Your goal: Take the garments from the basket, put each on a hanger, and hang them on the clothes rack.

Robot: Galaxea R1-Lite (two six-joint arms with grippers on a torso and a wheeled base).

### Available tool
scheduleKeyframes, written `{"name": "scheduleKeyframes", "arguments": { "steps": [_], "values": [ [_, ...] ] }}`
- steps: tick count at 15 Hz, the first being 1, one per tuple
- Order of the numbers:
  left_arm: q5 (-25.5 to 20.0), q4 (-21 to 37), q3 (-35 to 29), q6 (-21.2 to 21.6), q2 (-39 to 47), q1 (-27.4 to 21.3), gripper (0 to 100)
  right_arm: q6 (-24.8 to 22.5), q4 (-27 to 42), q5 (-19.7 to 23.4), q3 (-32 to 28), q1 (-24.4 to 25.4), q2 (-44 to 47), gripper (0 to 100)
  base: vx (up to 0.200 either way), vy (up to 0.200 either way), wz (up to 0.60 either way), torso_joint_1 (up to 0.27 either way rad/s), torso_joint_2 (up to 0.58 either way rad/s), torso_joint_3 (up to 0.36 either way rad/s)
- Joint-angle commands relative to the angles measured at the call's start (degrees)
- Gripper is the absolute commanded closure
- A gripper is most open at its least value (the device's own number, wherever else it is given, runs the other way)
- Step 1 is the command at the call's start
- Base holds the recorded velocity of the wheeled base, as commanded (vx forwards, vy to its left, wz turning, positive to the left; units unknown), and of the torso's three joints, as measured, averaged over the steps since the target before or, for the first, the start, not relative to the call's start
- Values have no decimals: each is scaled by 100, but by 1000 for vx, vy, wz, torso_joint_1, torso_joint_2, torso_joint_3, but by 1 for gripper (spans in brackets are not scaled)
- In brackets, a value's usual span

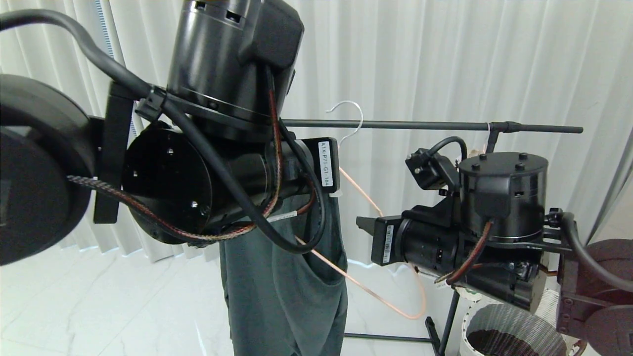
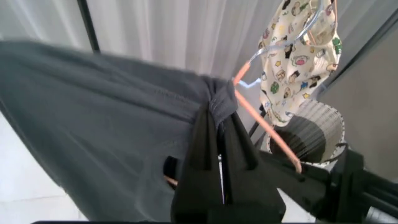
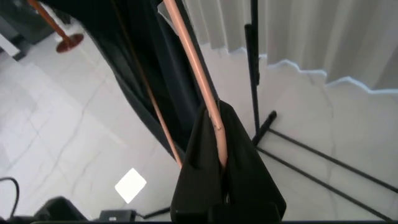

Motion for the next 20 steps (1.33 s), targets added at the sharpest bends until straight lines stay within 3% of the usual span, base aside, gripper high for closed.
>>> {"name": "scheduleKeyframes", "arguments": {
  "steps": [1, 9, 10, 18, 20],
  "values": [
    [73, -12, -9, -6, -5, 2, 100, -10, -207, -23, -1, -25, -59, 100, 0, 0, 0, 0, 0, 0],
    [267, -29, -193, -14, -41, -59, 100, -142, -339, -243, -1, -165, -349, 100, 0, 0, 0, 0, 0, 0],
    [267, -126, -237, -14, -32, -86, 0, -248, -339, -234, -10, -165, -411, 100, 0, 0, 0, 0, 0, 0],
    [267, -346, -738, 144, -225, -297, 0, -960, -778, -234, 52, -323, -745, 100, 0, 0, 0, 0, 0, 0],
    [276, -346, -501, 135, -366, -305, 0, -1127, -796, -234, 210, -473, -797, 100, 0, 0, 0, 0, 0, 0]
  ]
}}
